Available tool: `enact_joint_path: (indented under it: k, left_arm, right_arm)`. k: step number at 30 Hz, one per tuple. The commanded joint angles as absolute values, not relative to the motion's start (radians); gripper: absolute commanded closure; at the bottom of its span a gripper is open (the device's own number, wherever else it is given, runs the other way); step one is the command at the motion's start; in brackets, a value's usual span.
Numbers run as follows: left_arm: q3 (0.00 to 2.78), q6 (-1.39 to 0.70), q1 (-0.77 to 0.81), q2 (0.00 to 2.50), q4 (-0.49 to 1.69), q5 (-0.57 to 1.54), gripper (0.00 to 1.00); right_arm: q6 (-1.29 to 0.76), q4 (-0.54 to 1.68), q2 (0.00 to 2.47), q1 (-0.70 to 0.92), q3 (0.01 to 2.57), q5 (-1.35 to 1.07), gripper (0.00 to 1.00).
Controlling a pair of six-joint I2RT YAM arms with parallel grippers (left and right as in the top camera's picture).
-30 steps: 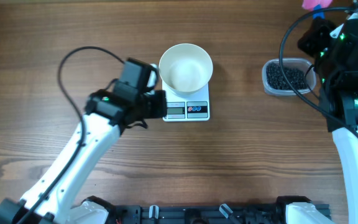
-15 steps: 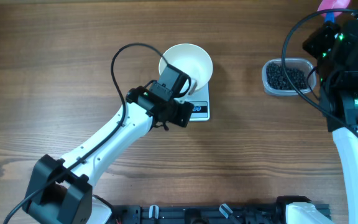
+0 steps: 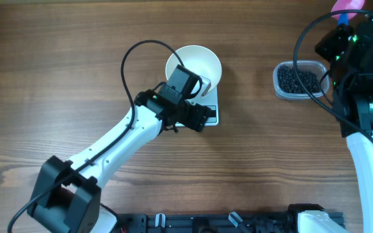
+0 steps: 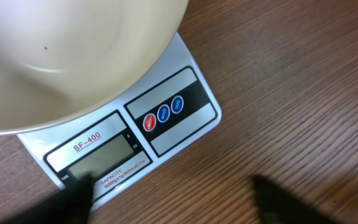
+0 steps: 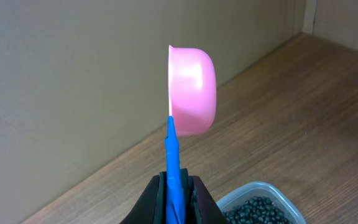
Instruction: Scoop item into bowl and weigh 150g on scale
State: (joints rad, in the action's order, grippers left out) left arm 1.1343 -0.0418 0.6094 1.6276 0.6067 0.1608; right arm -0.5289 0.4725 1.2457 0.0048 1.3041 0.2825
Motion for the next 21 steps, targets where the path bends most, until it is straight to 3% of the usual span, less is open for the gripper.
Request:
enact_joint_path:
  k: [1, 5, 9, 14, 17, 21]
  left_arm:
    - [1.142, -0.147, 0.614, 1.655, 0.613, 0.125, 0.00]
    - [1.142, -0.419, 0.614, 1.662, 0.652, -0.068, 0.00]
    - [1.127, -0.563, 0.614, 1.672, 0.689, -0.183, 0.00]
    - [1.115, -0.549, 0.614, 1.672, 0.649, -0.185, 0.00]
    - [1.110, -0.417, 0.632, 1.672, 0.590, -0.190, 0.00]
    - [1.085, -0.400, 0.667, 1.673, 0.535, -0.305, 0.00]
  right_arm:
    - [-0.523, 0.468, 1.253, 0.005, 1.320, 0.306, 0.96]
    - [-0.524, 0.467, 1.253, 0.005, 1.320, 0.307, 0.95]
    - [-0.523, 0.465, 1.253, 0.005, 1.320, 0.307, 0.96]
    - [-0.523, 0.465, 1.253, 0.005, 1.320, 0.307, 0.96]
    - [-0.522, 0.466, 1.253, 0.005, 1.320, 0.307, 0.96]
    - [-0.522, 0.467, 1.253, 0.005, 1.320, 0.307, 0.96]
